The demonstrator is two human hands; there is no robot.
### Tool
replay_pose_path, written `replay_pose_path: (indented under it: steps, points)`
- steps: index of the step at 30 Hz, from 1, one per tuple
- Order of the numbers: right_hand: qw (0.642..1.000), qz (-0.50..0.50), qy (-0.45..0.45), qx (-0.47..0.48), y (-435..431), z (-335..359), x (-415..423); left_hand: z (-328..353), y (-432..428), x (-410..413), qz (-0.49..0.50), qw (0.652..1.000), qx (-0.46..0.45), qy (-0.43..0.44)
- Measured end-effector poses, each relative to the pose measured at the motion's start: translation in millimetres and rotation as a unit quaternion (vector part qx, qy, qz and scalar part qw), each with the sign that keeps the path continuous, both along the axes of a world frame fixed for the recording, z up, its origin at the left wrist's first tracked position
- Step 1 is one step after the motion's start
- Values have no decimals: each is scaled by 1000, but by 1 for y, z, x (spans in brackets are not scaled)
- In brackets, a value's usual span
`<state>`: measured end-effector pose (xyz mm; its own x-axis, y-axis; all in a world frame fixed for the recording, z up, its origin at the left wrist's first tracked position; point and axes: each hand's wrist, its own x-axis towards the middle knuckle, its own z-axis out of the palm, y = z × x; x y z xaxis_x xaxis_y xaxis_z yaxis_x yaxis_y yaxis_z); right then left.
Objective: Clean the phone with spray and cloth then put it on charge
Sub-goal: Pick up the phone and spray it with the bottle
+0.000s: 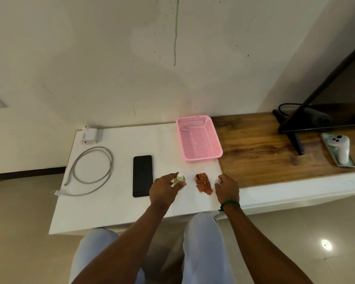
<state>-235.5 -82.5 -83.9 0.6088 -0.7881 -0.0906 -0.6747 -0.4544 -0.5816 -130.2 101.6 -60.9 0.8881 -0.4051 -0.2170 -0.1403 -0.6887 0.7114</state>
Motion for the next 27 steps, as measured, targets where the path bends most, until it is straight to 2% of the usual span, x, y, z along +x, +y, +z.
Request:
replay_pose_path:
  steps: [9, 17, 21, 27]
  points:
    - [999, -16, -5, 36, 0, 3, -1, -1, -1, -1, 4, 1000, 3, -2]
    - [993, 27, -101, -55, 9, 50, 12, 2, 0, 1, -9, 1000, 9, 5]
    - [984, 55, -152, -80, 24, 79, 24, 8, -1, 2, -33, 999, 40, 5]
    - [983, 101, -154, -22, 62, 97, 34, 11, -2, 6, -48, 998, 50, 7]
